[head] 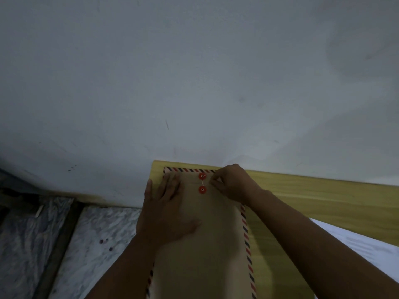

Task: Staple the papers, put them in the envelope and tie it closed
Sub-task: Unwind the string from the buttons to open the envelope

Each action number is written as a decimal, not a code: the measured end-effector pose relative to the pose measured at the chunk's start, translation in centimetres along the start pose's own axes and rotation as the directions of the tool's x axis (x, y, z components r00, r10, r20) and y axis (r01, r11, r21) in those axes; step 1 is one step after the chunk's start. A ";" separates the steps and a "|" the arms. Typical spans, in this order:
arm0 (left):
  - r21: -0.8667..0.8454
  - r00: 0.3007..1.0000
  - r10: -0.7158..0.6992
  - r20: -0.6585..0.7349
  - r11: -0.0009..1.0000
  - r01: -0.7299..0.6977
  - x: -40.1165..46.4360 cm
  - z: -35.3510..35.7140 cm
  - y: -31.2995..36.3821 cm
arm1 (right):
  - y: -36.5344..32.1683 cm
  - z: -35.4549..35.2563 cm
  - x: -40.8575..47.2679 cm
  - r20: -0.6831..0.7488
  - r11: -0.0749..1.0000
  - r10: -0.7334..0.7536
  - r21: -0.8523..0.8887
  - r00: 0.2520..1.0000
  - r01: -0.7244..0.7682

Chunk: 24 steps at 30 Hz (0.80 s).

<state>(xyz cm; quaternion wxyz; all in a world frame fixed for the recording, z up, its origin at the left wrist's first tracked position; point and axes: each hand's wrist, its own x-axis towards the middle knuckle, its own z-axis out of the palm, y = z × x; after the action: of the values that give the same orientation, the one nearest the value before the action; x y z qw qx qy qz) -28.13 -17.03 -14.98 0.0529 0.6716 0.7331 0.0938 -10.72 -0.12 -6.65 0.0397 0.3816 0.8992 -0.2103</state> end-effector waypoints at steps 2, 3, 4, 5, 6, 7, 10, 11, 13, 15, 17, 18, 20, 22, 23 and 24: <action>0.005 1.000 0.002 -0.001 1.000 -0.002 0.0 0.0 0.0 | -0.8 0.9 0.0 -0.166 0.993 -0.016 0.113 0.986 0.035; 0.011 1.000 0.004 -0.003 1.000 -0.004 0.0 0.0 0.0 | -1.3 1.4 0.0 -0.218 0.985 -0.023 0.165 0.976 0.060; 0.019 1.000 0.005 -0.008 1.000 -0.005 0.0 0.0 0.0 | -2.0 1.9 -0.1 -0.240 0.972 -0.029 0.221 0.970 0.084; 0.027 1.000 0.008 -0.015 1.000 -0.007 0.0 -0.1 0.1 | -2.6 2.4 -0.2 -0.225 0.955 -0.034 0.279 0.974 0.098; 0.035 1.000 0.011 -0.025 0.999 -0.010 0.0 -0.1 0.2 | -3.0 3.0 -0.3 -0.177 0.940 -0.042 0.328 0.983 0.099; 0.039 0.999 0.016 -0.038 0.999 -0.014 0.0 -0.1 0.3 | -3.2 3.5 -0.5 -0.103 0.932 -0.045 0.353 0.994 0.079; 0.035 0.997 0.029 -0.071 0.999 -0.027 -0.1 0.0 0.2 | -2.7 4.4 -1.7 0.048 0.940 -0.034 0.342 0.998 0.016; 0.034 0.997 0.030 -0.069 0.999 -0.027 -0.2 0.0 0.2 | -2.4 4.4 -2.1 0.042 0.935 -0.030 0.355 0.999 0.013; 0.042 0.998 0.021 -0.052 0.999 -0.018 -0.2 0.0 0.2 | -1.6 4.1 -2.7 -0.002 0.934 0.009 0.358 1.000 -0.008; 0.039 0.999 0.016 -0.045 0.999 -0.015 -0.2 0.0 0.1 | -1.0 3.4 -2.8 -0.046 0.948 0.076 0.312 0.996 -0.058; 0.029 0.999 0.017 -0.050 0.999 -0.015 -0.1 -0.1 0.1 | -0.4 2.9 -2.4 -0.092 0.973 0.105 0.213 0.990 -0.083; 0.026 0.998 0.017 -0.054 1.000 -0.016 -0.2 -0.2 0.1 | -0.3 2.6 -2.0 -0.106 0.984 0.101 0.159 0.989 -0.083; 0.018 0.998 0.019 -0.058 1.000 -0.018 -0.1 -0.2 0.2 | -0.1 2.2 -1.2 -0.080 0.992 0.104 0.078 0.991 -0.098; 0.018 0.999 0.015 -0.049 1.000 -0.014 -0.1 -0.2 0.2 | 0.0 1.7 -0.4 -0.056 0.993 0.113 0.037 0.992 -0.111; 0.019 0.999 0.013 -0.044 1.000 -0.012 -0.1 -0.1 0.1 | -0.1 1.4 0.0 -0.060 0.996 0.090 0.006 0.994 -0.090; 0.020 0.999 0.014 -0.042 1.000 -0.013 -0.1 -0.1 0.1 | -0.2 1.3 0.4 -0.074 0.998 0.046 -0.027 0.996 -0.048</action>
<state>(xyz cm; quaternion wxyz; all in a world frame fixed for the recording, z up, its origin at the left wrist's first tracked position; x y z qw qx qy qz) -28.05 -17.09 -14.85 0.0304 0.6748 0.7304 0.1012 -11.29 -0.51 -7.81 0.0170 0.4094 0.8938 -0.1821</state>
